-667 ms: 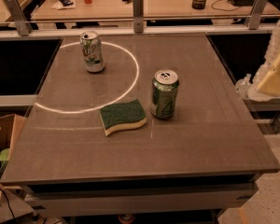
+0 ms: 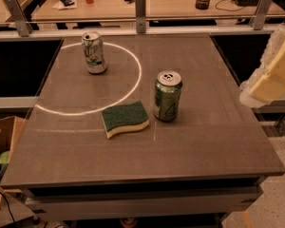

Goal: Move green can near sponge

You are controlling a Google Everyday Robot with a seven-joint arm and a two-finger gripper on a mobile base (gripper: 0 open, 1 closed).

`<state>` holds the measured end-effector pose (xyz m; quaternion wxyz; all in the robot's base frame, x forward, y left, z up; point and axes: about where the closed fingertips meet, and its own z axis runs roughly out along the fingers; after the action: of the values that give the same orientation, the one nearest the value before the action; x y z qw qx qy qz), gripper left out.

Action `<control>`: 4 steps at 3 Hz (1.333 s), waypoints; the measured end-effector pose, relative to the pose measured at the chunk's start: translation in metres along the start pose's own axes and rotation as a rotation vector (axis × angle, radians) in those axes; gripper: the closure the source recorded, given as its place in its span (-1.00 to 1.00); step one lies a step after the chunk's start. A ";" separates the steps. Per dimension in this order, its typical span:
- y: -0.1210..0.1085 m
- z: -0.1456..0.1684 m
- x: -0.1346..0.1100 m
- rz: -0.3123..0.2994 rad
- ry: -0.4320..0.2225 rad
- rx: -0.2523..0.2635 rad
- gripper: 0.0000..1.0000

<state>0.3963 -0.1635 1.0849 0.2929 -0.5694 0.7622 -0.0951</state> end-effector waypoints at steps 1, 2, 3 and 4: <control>0.014 0.008 0.011 0.273 -0.078 -0.008 -1.00; 0.029 0.027 0.036 0.518 -0.175 0.001 -1.00; 0.043 0.066 0.069 0.632 -0.267 0.010 -1.00; 0.044 0.124 0.100 0.699 -0.348 0.003 -1.00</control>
Offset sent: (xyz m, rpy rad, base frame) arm 0.0206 -0.0243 -0.0848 0.8773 -0.0294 -0.4488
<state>0.4113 -0.2177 0.9301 0.4335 -0.2826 0.8489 0.1074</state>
